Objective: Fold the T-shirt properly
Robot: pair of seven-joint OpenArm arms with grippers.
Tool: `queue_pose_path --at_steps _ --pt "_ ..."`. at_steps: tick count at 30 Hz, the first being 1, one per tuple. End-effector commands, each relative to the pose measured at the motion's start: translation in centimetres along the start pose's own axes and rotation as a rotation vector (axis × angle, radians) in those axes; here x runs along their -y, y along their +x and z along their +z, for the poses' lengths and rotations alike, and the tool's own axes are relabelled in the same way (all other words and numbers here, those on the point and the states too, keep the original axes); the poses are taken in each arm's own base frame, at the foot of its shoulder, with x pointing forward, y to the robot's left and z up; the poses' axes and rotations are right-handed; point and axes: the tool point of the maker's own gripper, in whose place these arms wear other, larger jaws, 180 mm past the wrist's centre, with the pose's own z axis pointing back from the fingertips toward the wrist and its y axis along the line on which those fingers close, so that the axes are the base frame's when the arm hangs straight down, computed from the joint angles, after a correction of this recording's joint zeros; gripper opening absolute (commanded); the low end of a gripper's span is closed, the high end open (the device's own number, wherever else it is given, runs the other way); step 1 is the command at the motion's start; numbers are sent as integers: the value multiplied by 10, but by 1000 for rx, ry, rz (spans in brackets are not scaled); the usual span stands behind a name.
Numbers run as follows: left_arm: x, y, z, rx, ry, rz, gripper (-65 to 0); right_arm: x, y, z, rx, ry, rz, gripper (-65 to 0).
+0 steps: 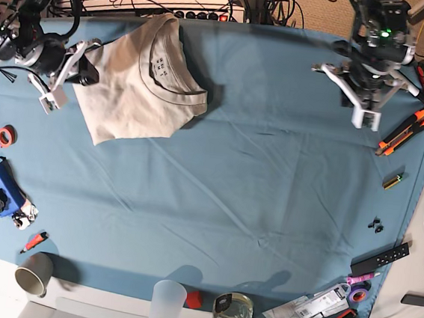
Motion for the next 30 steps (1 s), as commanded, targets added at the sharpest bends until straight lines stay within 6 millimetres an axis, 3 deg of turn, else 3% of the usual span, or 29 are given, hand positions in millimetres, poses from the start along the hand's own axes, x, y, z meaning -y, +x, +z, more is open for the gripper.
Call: queue_pose_path --at_steps 1,9,15,26,30 --pt "-3 5 5 23 3 9 -650 5 3 8 14 -20 9 -650" --pt "-35 -43 22 -130 67 19 -650 -17 -39 16 -68 33 -35 -650" --pt "-36 -92 41 -279 61 15 -650 -37 -89 24 -200 75 -85 -650" --pt "-35 -149 80 -456 64 4 -650 -66 -154 45 -381 133 -153 -650" --pt "-34 -166 95 -481 63 4 -650 -60 -180 55 -483 83 -137 -650"
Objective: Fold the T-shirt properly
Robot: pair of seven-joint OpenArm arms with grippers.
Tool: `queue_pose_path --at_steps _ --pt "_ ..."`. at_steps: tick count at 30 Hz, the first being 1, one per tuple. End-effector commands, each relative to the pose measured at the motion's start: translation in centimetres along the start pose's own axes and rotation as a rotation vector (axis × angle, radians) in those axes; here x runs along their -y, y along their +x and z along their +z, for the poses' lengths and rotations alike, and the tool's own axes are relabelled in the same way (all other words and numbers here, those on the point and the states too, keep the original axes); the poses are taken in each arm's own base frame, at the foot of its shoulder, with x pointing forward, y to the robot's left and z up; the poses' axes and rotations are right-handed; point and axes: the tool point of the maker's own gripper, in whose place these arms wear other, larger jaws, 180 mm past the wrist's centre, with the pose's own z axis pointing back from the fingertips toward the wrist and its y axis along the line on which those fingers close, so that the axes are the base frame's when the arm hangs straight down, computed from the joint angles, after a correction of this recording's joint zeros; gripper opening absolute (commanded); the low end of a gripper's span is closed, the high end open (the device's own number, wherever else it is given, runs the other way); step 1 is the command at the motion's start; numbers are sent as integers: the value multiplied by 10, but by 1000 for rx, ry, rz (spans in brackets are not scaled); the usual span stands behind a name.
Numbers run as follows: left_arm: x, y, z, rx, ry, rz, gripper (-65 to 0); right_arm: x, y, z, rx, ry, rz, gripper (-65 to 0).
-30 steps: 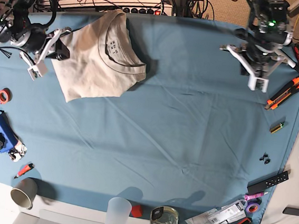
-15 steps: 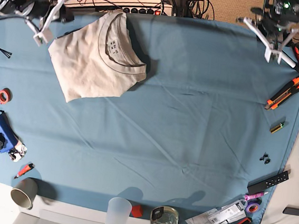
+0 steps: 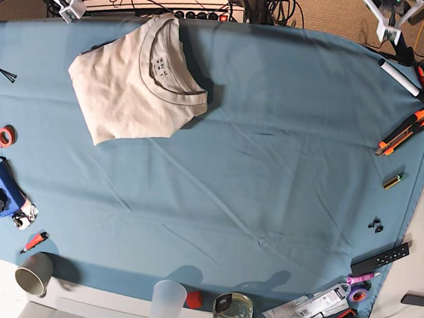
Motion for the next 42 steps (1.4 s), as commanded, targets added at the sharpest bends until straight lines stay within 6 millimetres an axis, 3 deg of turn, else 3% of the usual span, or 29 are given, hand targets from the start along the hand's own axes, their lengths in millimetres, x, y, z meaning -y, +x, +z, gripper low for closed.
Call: queue_pose_path --at_steps 1,5,13,18,25,28,32,38,42 --pt "-1 -3 5 4 3 -3 -650 3 -4 3 -7 -13 8 -650" --pt "7 -20 2 -36 -49 41 -650 11 -22 -6 -46 -6 -49 -650" --pt "4 -71 -27 -166 -73 113 -650 20 -84 -46 -222 46 -159 -650" --pt "8 -103 -53 -234 -118 123 -650 28 -97 -84 -288 53 -183 -650" --pt "18 -135 -111 -307 -175 163 -650 40 -107 -141 -370 48 -144 -650" --pt "30 -141 -137 -324 -215 187 -650 44 -103 -162 -360 48 -119 -650" --pt "43 -137 -172 -309 -239 184 -650 49 -83 -184 -279 38 -73 -650" --pt "58 -118 -210 -229 -246 131 -650 33 -29 -219 -81 50 -63 -650" --pt "54 -110 -227 -160 -178 109 -650 49 2 -231 80 -97 -72 -650"
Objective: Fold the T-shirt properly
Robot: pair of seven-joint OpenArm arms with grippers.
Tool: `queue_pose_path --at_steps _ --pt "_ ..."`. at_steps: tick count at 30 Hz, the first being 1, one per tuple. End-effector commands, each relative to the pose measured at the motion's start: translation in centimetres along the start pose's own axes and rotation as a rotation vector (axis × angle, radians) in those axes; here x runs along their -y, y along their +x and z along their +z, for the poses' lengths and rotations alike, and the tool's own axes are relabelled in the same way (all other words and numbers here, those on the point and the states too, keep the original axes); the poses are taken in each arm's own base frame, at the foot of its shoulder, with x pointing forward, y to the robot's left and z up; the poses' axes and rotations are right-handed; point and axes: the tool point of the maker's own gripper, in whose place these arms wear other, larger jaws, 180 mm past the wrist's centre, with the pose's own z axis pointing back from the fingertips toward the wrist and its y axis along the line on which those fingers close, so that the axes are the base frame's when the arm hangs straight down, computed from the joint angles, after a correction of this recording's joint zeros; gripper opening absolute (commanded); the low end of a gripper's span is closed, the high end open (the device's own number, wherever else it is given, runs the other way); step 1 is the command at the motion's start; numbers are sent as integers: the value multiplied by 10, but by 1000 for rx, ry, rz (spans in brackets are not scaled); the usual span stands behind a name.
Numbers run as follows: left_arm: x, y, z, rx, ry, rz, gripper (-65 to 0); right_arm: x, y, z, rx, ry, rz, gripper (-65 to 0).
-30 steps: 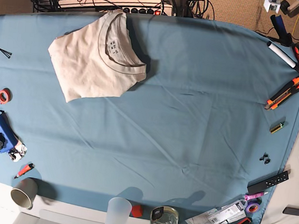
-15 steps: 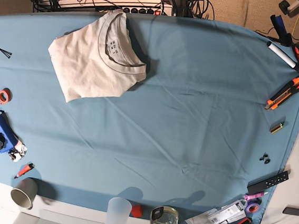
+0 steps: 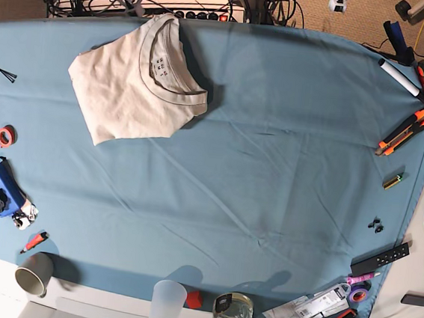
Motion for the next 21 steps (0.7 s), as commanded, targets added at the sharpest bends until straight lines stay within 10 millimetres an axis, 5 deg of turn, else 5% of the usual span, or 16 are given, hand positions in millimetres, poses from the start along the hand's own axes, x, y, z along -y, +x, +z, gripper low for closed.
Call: queue_pose_path --at_steps 1,12,21 --pt "-6 -4 0 4 23 5 -650 12 6 2 32 -40 4 -650" --pt "-12 16 -2 84 69 -1 -650 58 24 4 55 -174 -38 -650" --pt "-14 24 -1 103 73 -3 -650 63 27 6 49 -180 -36 -650"
